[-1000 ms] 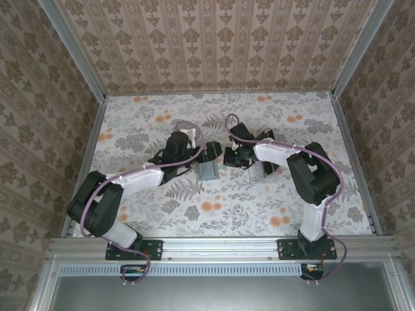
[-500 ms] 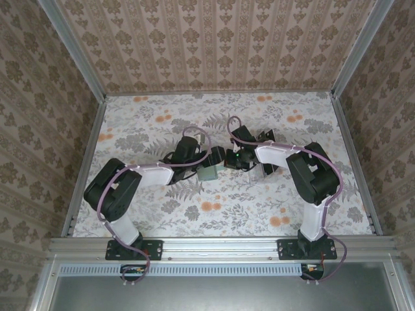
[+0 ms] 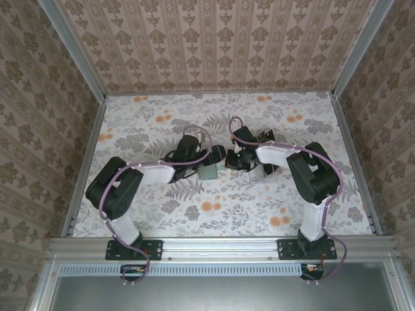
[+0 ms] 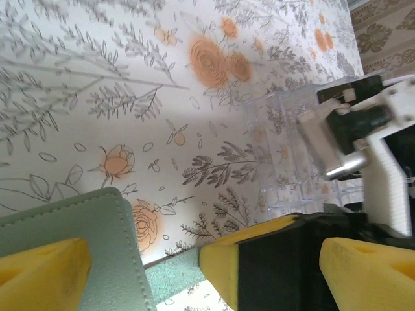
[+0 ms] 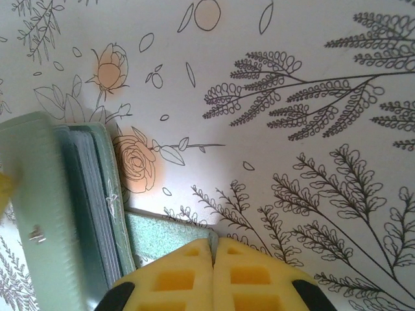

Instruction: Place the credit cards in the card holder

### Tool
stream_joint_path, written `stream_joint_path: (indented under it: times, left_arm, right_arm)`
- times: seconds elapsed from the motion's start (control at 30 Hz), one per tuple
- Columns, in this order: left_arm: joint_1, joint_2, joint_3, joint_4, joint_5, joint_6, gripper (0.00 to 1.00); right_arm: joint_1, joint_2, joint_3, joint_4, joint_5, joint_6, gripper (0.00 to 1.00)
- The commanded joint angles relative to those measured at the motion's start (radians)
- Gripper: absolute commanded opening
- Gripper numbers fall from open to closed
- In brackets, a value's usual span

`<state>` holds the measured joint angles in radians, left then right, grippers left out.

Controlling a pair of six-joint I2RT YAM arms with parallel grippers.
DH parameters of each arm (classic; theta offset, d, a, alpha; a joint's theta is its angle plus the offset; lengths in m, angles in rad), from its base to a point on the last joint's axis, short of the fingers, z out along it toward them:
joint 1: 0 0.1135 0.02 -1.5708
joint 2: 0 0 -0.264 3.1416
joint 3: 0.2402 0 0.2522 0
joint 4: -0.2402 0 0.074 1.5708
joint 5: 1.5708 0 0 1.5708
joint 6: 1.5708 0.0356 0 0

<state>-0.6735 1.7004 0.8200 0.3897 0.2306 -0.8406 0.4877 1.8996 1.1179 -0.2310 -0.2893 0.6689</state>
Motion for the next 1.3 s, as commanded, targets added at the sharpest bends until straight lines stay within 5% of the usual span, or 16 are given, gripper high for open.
stream_joint_path:
  times: [0.0,0.27,0.5,1.27]
  left_arm:
    - [0.035,-0.124,0.071,-0.203,-0.024,0.105,1.0]
    - [0.084,-0.3,0.045,-0.564,-0.135,0.264,1.0]
    - [0.073,-0.262,-0.024,-0.58,-0.154,0.343,1.0]
    - [0.158,-0.025,0.188,-0.646,-0.157,0.557,1.0]
  right_arm:
    - [0.003,-0.022,0.007,-0.01,-0.018,-0.005,0.0]
    - [0.003,-0.029,0.002,-0.016,-0.019,-0.012,0.0]
    - [0.003,-0.033,0.012,-0.033,-0.022,-0.022,0.0]
    - [0.003,-0.024,0.027,-0.057,-0.02,-0.043,0.0]
